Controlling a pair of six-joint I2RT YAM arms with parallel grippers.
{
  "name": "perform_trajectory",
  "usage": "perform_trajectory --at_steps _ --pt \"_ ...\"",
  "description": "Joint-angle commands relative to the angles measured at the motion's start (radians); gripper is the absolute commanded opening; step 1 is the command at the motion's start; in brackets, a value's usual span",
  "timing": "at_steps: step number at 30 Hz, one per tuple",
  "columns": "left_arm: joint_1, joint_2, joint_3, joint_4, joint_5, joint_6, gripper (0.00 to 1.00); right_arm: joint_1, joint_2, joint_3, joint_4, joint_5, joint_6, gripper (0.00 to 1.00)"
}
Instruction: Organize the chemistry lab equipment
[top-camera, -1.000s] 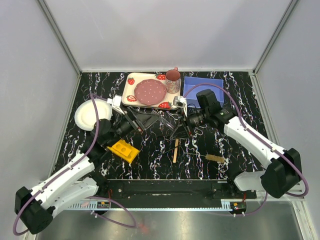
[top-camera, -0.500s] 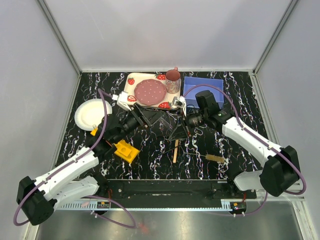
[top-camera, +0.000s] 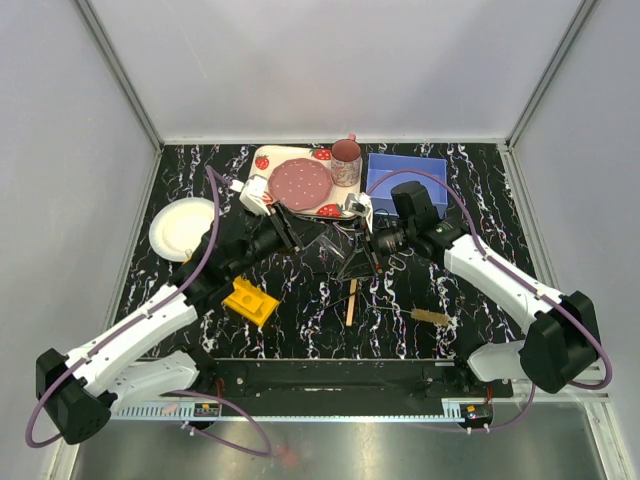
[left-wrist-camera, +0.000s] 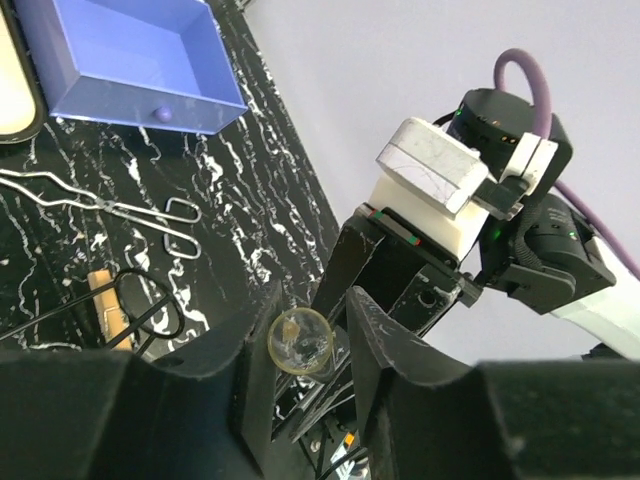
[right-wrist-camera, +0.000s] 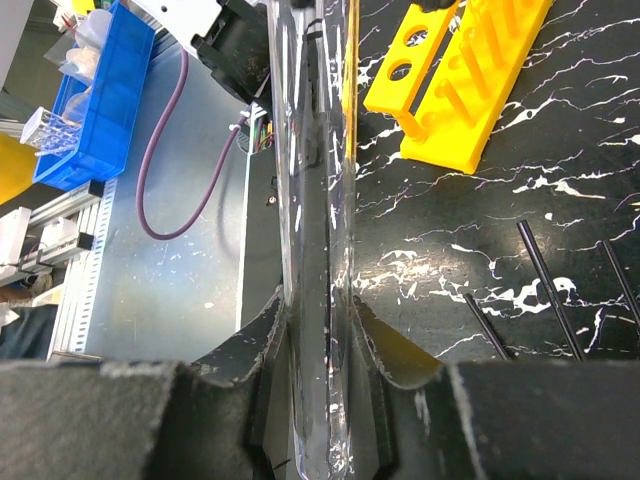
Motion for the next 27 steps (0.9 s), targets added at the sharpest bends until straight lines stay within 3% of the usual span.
perform_trajectory --at_steps 1,8,12,13,15,16,17,21,27 --pt "-0.005 -0.025 0.078 -0.111 0.003 0.079 0.33 -0.009 -0.021 -0.007 0.032 -0.015 -0.011 0.25" --pt "-0.003 -0.028 0.107 -0.172 0.009 0.138 0.14 -0.009 -0.020 -0.008 0.033 -0.024 -0.015 0.27" --pt "-0.005 -0.043 0.113 -0.198 -0.016 0.157 0.06 -0.011 -0.028 -0.013 0.022 -0.030 -0.043 0.36" --pt "-0.003 -0.048 0.116 -0.212 -0.032 0.161 0.06 -0.011 -0.034 -0.011 0.015 -0.030 -0.058 0.52" --pt "-0.005 -0.060 0.131 -0.284 -0.066 0.198 0.06 -0.011 -0.043 0.006 -0.048 0.005 -0.147 0.72" --pt "-0.005 -0.064 0.139 -0.318 -0.103 0.213 0.06 -0.009 -0.057 0.015 -0.077 0.025 -0.188 0.91" --pt "-0.003 -0.081 0.153 -0.389 -0.138 0.249 0.06 -0.011 -0.066 0.035 -0.140 0.077 -0.230 0.98" --pt "-0.003 -0.137 0.190 -0.575 -0.282 0.341 0.06 -0.044 -0.101 0.065 -0.252 0.203 -0.412 1.00" --pt "-0.003 -0.227 0.257 -0.836 -0.546 0.467 0.06 -0.133 -0.144 0.006 -0.269 0.275 -0.497 1.00"
